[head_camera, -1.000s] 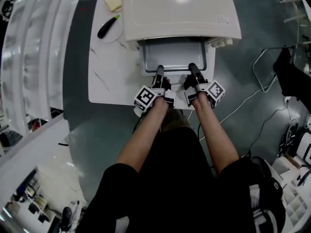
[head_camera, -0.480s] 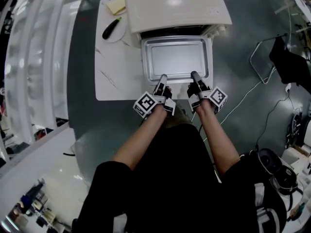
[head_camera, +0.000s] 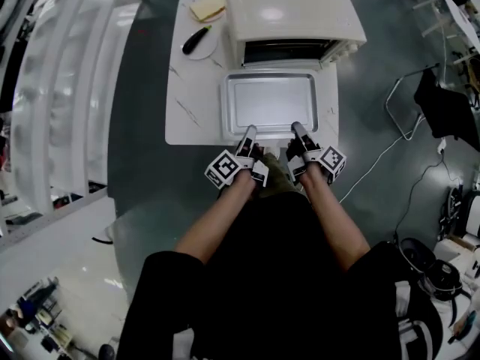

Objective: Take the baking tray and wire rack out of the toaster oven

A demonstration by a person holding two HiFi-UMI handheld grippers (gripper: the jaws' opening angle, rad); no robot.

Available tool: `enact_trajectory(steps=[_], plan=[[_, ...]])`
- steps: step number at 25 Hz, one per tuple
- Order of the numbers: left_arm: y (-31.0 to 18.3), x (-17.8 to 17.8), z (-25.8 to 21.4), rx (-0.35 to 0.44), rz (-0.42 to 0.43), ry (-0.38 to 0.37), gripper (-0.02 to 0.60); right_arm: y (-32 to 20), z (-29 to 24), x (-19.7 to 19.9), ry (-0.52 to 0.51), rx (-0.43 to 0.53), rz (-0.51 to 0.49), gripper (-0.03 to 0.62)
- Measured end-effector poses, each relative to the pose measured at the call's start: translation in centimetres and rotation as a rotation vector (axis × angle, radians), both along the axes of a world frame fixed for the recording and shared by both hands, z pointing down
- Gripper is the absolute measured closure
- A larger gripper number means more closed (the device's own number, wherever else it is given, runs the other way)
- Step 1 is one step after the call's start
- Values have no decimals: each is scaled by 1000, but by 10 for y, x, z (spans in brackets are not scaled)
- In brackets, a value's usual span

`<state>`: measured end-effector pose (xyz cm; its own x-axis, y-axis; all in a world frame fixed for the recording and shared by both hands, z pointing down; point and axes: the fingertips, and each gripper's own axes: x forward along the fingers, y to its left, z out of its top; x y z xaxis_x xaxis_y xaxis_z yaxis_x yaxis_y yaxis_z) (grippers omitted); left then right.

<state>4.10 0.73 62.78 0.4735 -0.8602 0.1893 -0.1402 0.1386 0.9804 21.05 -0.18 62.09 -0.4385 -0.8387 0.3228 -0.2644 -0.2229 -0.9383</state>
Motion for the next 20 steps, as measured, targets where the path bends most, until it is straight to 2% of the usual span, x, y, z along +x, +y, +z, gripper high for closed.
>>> enact_trajectory(steps=[6, 9, 13, 20], plan=[[22, -59, 3, -9, -75, -35, 485, 9, 5, -61, 0, 6, -102, 503], [35, -101, 4, -13, -122, -59, 483, 17, 11, -104, -7, -2, -152, 499], [51, -151, 8, -38, -192, -73, 483, 28, 21, -155, -5, -48, -221, 493], [53, -204, 27, -70, -278, -99, 482, 19, 41, -211, -26, -78, -292, 489]])
